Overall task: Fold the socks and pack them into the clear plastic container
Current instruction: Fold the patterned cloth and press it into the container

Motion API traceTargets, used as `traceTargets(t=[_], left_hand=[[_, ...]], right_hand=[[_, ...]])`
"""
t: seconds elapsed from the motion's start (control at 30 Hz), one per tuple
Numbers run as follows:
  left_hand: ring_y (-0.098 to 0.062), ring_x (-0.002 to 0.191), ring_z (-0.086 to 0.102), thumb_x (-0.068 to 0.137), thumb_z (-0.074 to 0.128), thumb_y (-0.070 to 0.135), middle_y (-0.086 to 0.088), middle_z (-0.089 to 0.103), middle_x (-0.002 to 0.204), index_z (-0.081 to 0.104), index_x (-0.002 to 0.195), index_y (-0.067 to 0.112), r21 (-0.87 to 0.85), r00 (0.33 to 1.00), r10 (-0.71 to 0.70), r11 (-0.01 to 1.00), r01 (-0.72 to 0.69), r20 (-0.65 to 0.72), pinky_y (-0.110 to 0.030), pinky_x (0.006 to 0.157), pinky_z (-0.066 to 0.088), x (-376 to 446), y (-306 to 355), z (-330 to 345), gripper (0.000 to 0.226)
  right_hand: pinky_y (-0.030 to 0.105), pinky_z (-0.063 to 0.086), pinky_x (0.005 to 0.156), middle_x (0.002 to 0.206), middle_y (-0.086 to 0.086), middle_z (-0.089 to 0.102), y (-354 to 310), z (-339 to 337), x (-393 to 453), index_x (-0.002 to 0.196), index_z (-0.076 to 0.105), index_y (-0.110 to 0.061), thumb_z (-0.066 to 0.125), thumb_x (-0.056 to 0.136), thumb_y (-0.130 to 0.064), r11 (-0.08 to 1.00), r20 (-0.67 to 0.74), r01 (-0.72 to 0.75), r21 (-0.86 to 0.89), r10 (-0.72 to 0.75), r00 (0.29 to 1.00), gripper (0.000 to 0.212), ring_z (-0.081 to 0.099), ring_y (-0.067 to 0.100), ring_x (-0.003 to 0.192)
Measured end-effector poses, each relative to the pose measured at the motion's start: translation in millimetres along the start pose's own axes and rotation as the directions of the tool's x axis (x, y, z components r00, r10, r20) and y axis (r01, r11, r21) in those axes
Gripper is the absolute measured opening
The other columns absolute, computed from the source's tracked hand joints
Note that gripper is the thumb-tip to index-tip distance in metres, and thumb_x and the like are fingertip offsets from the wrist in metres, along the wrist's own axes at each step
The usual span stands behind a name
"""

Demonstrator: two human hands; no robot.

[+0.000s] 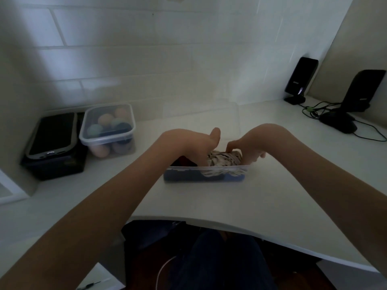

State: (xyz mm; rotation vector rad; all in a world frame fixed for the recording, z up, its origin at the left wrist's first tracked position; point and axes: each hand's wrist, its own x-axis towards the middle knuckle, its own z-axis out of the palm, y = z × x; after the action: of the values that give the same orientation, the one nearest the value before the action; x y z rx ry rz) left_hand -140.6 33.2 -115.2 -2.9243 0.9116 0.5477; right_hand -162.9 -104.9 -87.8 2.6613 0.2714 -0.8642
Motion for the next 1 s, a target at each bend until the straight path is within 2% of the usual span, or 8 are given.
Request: traceTargets(t=[0.1,0.23,0.37,0.6,0.7,0.8,0.93,1.0], left_hand=[[-0.027,0.082,0.054,0.07,0.073,0.042,-0.004,0.055,0.083,0.014,0.13,0.014,0.022,0.998,-0.044,0.999,0.043,0.047,-0.037,0.07,0.048,3.7,-2.1,-0.3,0.089],[-0.033,0.098,0.055,0.076,0.069,0.037,-0.016,0.055,0.114,0.015,0.132,0.01,0.157,0.998,-0.056,0.986,0.052,0.021,-0.043,0.079,0.048,6.2,5.1,2.0,0.083],[-0.026,0.085,0.047,0.087,0.057,0.024,-0.013,0.057,0.115,0.024,0.134,0.019,0.034,0.998,0.047,0.998,-0.045,-0.039,-0.038,0.078,0.043,-4.0,-0.5,4.8,0.057],[-0.011,0.113,0.051,0.08,0.068,0.031,0.005,0.057,0.129,0.045,0.128,0.029,-0.311,0.978,0.089,0.939,-0.144,-0.186,-0.027,0.097,0.038,-34.5,-28.2,4.8,0.053],[-0.006,0.105,0.05,0.075,0.073,0.03,0.008,0.059,0.115,0.059,0.114,0.028,-0.319,0.929,0.09,0.923,-0.213,-0.36,-0.024,0.093,0.04,-42.1,-27.8,7.4,0.041],[-0.009,0.094,0.057,0.073,0.074,0.028,0.005,0.065,0.099,0.07,0.093,0.024,-0.306,0.858,0.135,0.898,-0.318,-0.496,-0.029,0.086,0.048,-43.9,-24.3,10.8,0.021],[-0.004,0.076,0.058,0.078,0.071,0.022,0.002,0.07,0.084,0.074,0.082,0.019,-0.286,0.724,0.076,0.886,-0.364,-0.685,-0.015,0.075,0.044,-48.4,-25.5,8.9,0.006],[-0.004,0.075,0.059,0.079,0.07,0.023,0.004,0.069,0.082,0.074,0.084,0.019,-0.28,0.722,0.089,0.884,-0.375,-0.686,-0.015,0.074,0.045,-51.3,-27.0,9.5,0.007]], right_hand=[[0.027,0.054,0.074,0.076,0.001,0.053,-1.6,6.1,1.0,0.142,0.028,-0.025,0.048,0.092,-0.019,0.995,-0.033,-0.008,0.101,0.011,0.999,0.055,0.06,0.014,0.064],[0.016,0.039,0.044,0.069,-0.002,0.048,-5.5,9.9,-1.7,0.141,0.033,-0.02,0.045,0.093,-0.014,0.997,-0.114,0.003,0.083,0.006,0.993,0.05,0.051,0.007,0.05],[0.017,0.042,0.046,0.068,-0.001,0.055,3.9,14.9,0.7,0.139,0.034,-0.027,0.049,0.09,-0.015,0.966,-0.106,0.021,0.256,0.006,0.994,0.052,0.051,0.007,0.052],[0.023,0.051,0.053,0.065,0.002,0.067,28.0,21.2,-4.8,0.127,0.045,-0.033,0.065,0.086,-0.032,0.745,-0.124,0.1,0.66,-0.023,0.992,0.046,0.049,0.012,0.048],[0.024,0.052,0.055,0.073,0.0,0.064,29.4,24.2,-9.6,0.115,0.057,-0.031,0.075,0.076,-0.033,0.793,-0.358,0.199,0.575,0.026,0.933,0.043,0.055,0.013,0.058],[0.023,0.043,0.059,0.083,-0.005,0.061,23.1,21.5,-13.3,0.095,0.067,-0.026,0.077,0.074,-0.026,0.84,-0.618,0.356,0.41,-0.032,0.786,0.024,0.053,0.008,0.069],[0.026,0.04,0.061,0.069,-0.019,0.059,21.0,14.8,-20.2,0.071,0.067,-0.032,0.076,0.074,-0.02,0.827,-0.727,0.423,0.37,-0.026,0.687,0.015,0.05,-0.016,0.057],[0.023,0.043,0.06,0.064,-0.024,0.062,21.9,13.1,-23.2,0.068,0.068,-0.035,0.074,0.075,-0.016,0.825,-0.711,0.426,0.37,-0.044,0.702,0.021,0.05,-0.02,0.055]])
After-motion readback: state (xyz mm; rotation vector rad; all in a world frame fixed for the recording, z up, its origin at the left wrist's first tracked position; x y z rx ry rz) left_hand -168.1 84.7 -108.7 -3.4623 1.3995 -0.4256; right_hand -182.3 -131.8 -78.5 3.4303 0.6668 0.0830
